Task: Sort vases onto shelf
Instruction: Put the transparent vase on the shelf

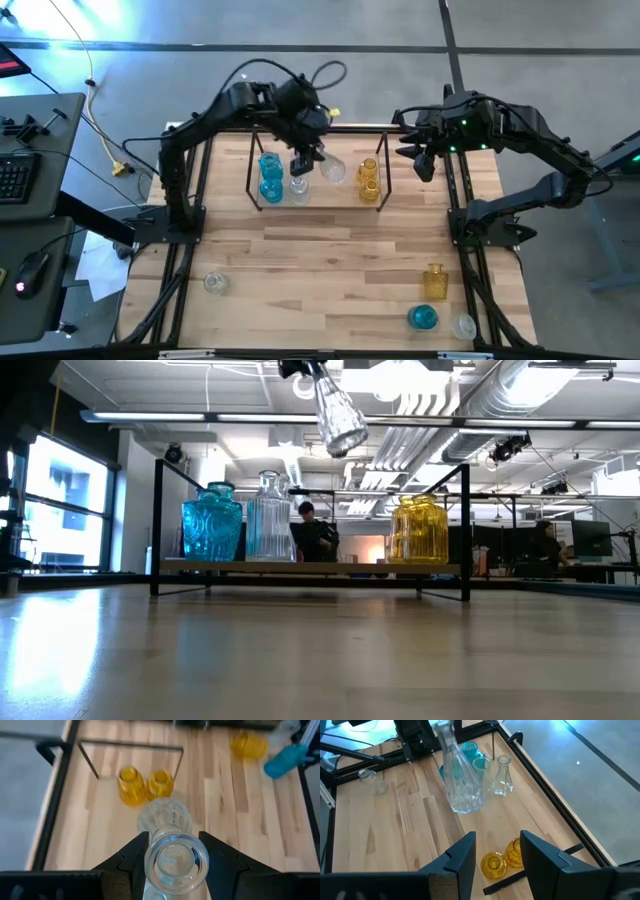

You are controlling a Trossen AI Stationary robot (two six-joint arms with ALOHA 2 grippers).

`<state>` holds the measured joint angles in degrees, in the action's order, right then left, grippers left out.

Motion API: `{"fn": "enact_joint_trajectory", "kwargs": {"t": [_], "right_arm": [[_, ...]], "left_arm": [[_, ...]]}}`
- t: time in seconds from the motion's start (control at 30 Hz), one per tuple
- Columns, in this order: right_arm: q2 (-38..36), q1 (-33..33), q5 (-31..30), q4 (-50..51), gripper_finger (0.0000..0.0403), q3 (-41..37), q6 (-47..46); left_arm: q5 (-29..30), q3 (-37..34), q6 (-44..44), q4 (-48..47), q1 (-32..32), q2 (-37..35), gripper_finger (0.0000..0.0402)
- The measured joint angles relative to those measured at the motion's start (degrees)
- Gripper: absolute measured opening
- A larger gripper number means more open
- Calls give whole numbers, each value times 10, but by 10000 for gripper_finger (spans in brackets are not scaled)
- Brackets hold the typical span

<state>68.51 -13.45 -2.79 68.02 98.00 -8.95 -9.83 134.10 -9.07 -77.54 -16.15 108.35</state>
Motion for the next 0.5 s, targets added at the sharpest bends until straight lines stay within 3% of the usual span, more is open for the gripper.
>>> {"fn": "enact_joint_trajectory", "kwargs": {"t": [0.5], "right_arm": [[0,0,0,26,136,0,-1]], "left_arm": [[-1,0,-6,-19,33,95,139]]}}
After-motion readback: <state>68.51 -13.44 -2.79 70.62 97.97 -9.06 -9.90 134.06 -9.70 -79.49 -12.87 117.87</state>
